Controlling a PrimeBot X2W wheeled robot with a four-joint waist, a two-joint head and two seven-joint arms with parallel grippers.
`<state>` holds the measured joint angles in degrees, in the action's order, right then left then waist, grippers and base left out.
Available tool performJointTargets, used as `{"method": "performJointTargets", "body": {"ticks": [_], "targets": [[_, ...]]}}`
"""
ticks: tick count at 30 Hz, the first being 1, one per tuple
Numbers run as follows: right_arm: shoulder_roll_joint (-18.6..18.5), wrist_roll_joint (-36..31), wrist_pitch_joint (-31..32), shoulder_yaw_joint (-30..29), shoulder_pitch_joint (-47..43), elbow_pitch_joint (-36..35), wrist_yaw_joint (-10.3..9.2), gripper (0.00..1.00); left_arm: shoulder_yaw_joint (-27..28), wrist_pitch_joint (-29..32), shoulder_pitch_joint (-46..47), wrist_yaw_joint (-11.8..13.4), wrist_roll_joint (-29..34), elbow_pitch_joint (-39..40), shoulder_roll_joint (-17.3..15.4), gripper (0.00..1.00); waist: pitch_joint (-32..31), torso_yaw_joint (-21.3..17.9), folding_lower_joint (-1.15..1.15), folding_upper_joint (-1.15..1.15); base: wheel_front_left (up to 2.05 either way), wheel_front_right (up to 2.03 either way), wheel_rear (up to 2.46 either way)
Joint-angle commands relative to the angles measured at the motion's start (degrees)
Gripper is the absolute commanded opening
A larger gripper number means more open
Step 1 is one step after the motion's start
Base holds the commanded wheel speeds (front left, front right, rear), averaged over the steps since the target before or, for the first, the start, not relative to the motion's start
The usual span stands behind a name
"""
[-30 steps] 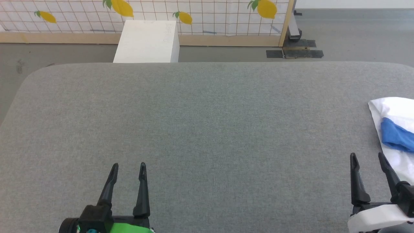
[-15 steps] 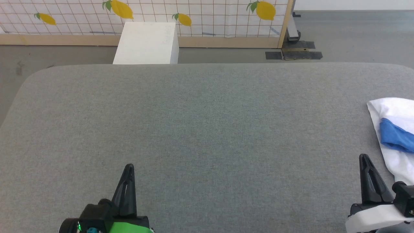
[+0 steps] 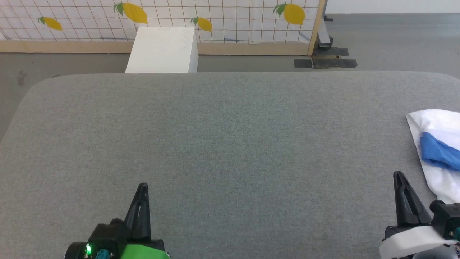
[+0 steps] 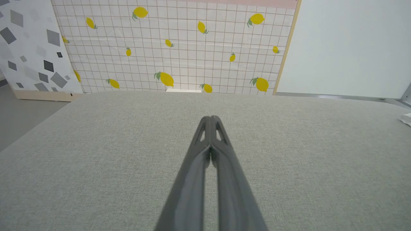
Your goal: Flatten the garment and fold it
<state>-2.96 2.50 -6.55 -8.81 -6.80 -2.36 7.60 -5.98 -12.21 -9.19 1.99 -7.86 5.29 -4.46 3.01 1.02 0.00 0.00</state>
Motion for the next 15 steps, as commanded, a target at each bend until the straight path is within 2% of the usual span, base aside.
{"method": "performJointTargets", "body": {"ticks": [1,15], "targets": [[0.0,-0.4,0.2,0.4,1.1,0.2,-0.02,0.0,0.4,0.3,1.4,-0.3,0.9,-0.3,0.2,0.0,0.0,0.0,0.0,0.0,0.0,0.0,0.0],[0.0,-0.7,1.1,1.6,1.9,0.5,-0.03,0.0,1.1,2.0,2.5,-0.6,1.8,-1.0,0.4,0.0,-0.5,-0.2,0.0,0.0,0.0,0.0,0.0]]}}
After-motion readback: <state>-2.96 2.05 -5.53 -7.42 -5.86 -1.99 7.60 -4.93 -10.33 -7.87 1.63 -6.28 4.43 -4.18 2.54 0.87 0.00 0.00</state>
